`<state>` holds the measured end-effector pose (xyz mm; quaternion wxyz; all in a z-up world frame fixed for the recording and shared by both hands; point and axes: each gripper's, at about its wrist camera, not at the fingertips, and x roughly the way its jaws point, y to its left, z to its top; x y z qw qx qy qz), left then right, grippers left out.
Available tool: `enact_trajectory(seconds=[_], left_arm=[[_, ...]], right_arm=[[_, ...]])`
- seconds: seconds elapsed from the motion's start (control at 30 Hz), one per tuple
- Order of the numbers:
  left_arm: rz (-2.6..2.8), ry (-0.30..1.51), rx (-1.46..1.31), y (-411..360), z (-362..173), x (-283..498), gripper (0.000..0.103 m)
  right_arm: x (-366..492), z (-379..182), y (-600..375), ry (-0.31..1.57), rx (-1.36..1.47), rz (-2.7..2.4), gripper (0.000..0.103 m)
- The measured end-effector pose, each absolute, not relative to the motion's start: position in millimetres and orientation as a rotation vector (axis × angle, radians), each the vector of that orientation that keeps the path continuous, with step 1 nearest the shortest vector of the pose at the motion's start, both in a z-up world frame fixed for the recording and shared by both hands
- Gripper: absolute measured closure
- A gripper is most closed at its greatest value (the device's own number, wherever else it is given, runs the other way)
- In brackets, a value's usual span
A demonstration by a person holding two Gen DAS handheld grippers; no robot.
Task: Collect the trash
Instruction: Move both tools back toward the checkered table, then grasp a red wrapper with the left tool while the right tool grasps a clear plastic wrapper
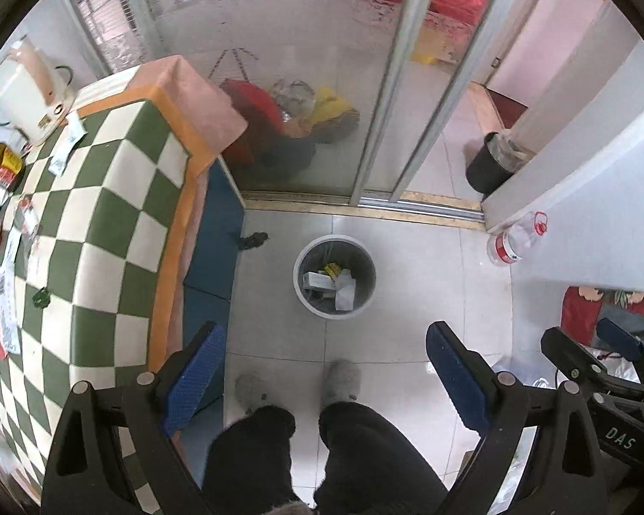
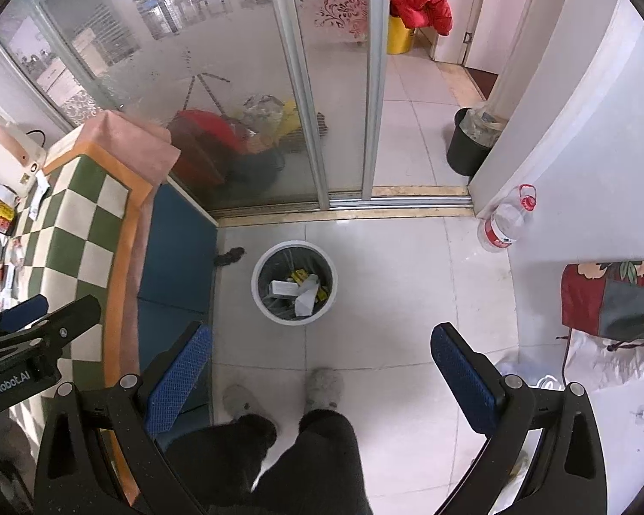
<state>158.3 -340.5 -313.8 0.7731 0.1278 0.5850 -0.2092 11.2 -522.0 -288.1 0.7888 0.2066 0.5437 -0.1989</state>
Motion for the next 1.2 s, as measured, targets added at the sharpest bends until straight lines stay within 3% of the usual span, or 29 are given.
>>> enact_trajectory(seconds=[0.3, 0.57, 0.8, 1.0, 1.1, 1.2], left_arm=[[-0.312, 1.124, 0.229, -264, -258, 220, 0.007], [0.021, 1.147, 0.083, -70, -259, 296, 0.007], [0.376, 1.218, -0.004, 100, -307, 319, 0.007], [0.496, 1.261, -0.044, 172, -329, 333, 0.007], [0.510, 1.278, -0.052, 194, -336, 352, 0.007], [0.461, 1.305, -0.134, 209, -344, 380, 0.007]], right_arm=[[88, -259, -466, 1.152, 0.434, -0.299, 0.000], [222, -253, -308, 1.218, 0.340, -0.005, 0.000], [339, -295, -140, 1.312, 0.220, 0.194, 0.000], [428, -358, -33, 1.388, 0.093, 0.227, 0.000], [456, -386, -6, 1.422, 0.054, 0.214, 0.009], [468, -396, 8, 1.411, 0.033, 0.216, 0.011]])
